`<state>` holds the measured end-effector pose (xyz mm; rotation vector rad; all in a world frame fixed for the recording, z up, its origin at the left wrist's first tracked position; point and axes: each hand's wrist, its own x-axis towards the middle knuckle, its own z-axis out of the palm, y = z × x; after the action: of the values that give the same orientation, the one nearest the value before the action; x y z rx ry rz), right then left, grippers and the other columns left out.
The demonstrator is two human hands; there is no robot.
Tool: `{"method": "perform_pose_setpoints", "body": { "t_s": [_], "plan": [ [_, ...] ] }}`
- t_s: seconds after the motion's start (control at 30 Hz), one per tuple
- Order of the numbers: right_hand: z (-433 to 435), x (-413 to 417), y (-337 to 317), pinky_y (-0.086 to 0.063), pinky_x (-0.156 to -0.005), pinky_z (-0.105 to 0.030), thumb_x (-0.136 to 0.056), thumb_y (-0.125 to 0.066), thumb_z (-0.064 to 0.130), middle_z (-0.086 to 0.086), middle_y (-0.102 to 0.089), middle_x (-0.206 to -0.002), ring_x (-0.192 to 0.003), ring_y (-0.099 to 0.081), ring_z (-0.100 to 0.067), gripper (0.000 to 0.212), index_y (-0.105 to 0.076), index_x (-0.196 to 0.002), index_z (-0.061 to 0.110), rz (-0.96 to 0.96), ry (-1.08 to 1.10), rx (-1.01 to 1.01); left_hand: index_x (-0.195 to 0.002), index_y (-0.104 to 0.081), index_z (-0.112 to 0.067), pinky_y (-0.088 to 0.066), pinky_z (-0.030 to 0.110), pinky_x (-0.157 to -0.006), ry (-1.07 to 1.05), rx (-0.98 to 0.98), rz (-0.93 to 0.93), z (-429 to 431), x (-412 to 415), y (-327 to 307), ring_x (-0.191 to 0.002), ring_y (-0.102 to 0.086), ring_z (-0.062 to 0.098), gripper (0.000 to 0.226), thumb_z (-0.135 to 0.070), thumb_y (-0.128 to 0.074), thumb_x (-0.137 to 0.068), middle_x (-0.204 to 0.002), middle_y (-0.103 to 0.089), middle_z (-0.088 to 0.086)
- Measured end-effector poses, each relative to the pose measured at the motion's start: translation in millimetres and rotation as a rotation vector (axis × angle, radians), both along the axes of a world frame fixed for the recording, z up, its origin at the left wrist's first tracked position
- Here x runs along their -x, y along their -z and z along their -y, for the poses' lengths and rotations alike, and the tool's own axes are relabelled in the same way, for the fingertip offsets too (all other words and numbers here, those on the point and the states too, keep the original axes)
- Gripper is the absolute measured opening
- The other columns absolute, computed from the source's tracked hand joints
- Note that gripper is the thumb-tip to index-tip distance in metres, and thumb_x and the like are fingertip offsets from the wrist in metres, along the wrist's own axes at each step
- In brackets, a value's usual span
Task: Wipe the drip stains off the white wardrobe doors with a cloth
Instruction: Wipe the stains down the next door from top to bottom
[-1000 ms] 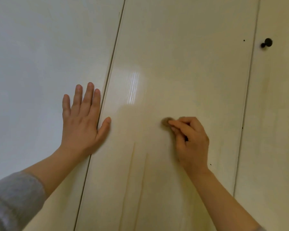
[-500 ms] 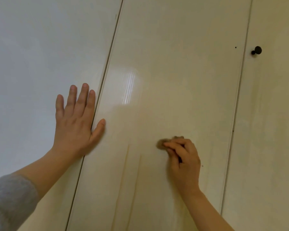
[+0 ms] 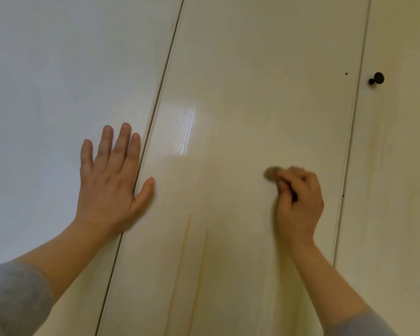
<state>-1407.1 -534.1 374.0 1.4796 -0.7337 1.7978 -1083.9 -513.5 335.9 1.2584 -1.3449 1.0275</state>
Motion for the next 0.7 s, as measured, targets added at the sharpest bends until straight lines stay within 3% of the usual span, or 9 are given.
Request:
{"method": "perform_pose_setpoints", "body": {
  "t_s": [0.1, 0.17, 0.27, 0.37, 0.43, 0.57, 0.7],
  "plan": [
    [-9.0, 3.5, 61.4, -0.048, -0.089, -0.026, -0.086, -0.059, 0.004, 0.006, -0.059, -0.103, -0.104, -0.059, -0.013, 0.023, -0.075, -0.1, 0.012, -0.103, -0.03, -0.074, -0.159, -0.009, -0.008, 0.004, 0.054, -0.122, 0.001, -0.002, 0.001, -0.2, -2.4, -1.9, -0.153, 0.005, 0.03, 0.079, -0.051, -0.023, -0.094, -0.167, 0.0, 0.009],
    [-20.8, 11.1, 67.3, -0.047, -0.087, -0.017, -0.086, -0.062, 0.004, 0.009, -0.061, -0.102, -0.101, -0.059, -0.007, 0.023, -0.076, -0.099, 0.016, -0.144, -0.055, -0.137, -0.158, -0.01, -0.007, 0.003, 0.055, -0.121, -0.002, -0.014, 0.002, -1.3, -2.3, -0.8, -0.153, 0.004, 0.031, 0.079, -0.051, -0.023, -0.094, -0.167, -0.001, 0.01],
    [-26.0, 30.6, 14.9, -0.039, -0.082, -0.007, -0.085, -0.064, 0.002, -0.001, -0.061, -0.098, -0.091, -0.055, -0.006, 0.02, -0.076, -0.1, 0.01, -0.006, 0.006, -0.07, -0.158, -0.009, -0.008, 0.003, 0.054, -0.121, -0.012, -0.016, -0.001, -1.9, -0.9, -0.6, -0.153, 0.004, 0.031, 0.079, -0.051, -0.023, -0.094, -0.167, -0.001, 0.01],
    [-13.7, 54.0, -49.1, -0.042, -0.086, -0.018, -0.089, -0.061, 0.006, -0.009, -0.062, -0.102, -0.095, -0.057, -0.016, 0.021, -0.074, -0.105, 0.01, 0.102, 0.04, -0.068, -0.158, -0.011, -0.008, 0.005, 0.053, -0.121, 0.003, -0.004, -0.005, -1.9, 0.7, -0.1, -0.153, 0.004, 0.03, 0.079, -0.051, -0.024, -0.093, -0.167, -0.002, 0.01],
    [-7.2, 57.4, -58.2, -0.045, -0.088, -0.02, -0.091, -0.059, 0.008, -0.008, -0.063, -0.104, -0.098, -0.059, -0.018, 0.022, -0.074, -0.107, 0.011, 0.126, 0.009, -0.079, -0.158, -0.012, -0.008, 0.006, 0.051, -0.121, 0.006, 0.004, -0.006, -1.8, 0.8, 0.3, -0.153, 0.004, 0.03, 0.079, -0.051, -0.025, -0.093, -0.167, -0.003, 0.01],
    [-7.1, 37.1, 14.8, -0.039, -0.09, -0.009, -0.087, -0.059, 0.003, -0.002, -0.059, -0.102, -0.1, -0.056, -0.014, 0.022, -0.074, -0.101, 0.009, 0.084, 0.008, -0.053, -0.158, -0.013, -0.007, 0.007, 0.051, -0.121, 0.005, 0.004, -0.009, -0.4, 0.6, -2.5, -0.153, 0.003, 0.031, 0.079, -0.051, -0.025, -0.093, -0.166, -0.004, 0.011],
    [-24.0, 33.9, 77.3, -0.043, -0.089, -0.009, -0.086, -0.065, -0.004, 0.007, -0.061, -0.098, -0.098, -0.059, -0.008, 0.027, -0.075, -0.098, 0.017, -0.011, -0.061, -0.195, -0.158, -0.012, -0.007, 0.006, 0.052, -0.121, -0.008, -0.002, -0.005, -2.3, 0.4, -1.0, -0.153, 0.004, 0.031, 0.079, -0.051, -0.024, -0.093, -0.166, -0.004, 0.012]
  ]
}}
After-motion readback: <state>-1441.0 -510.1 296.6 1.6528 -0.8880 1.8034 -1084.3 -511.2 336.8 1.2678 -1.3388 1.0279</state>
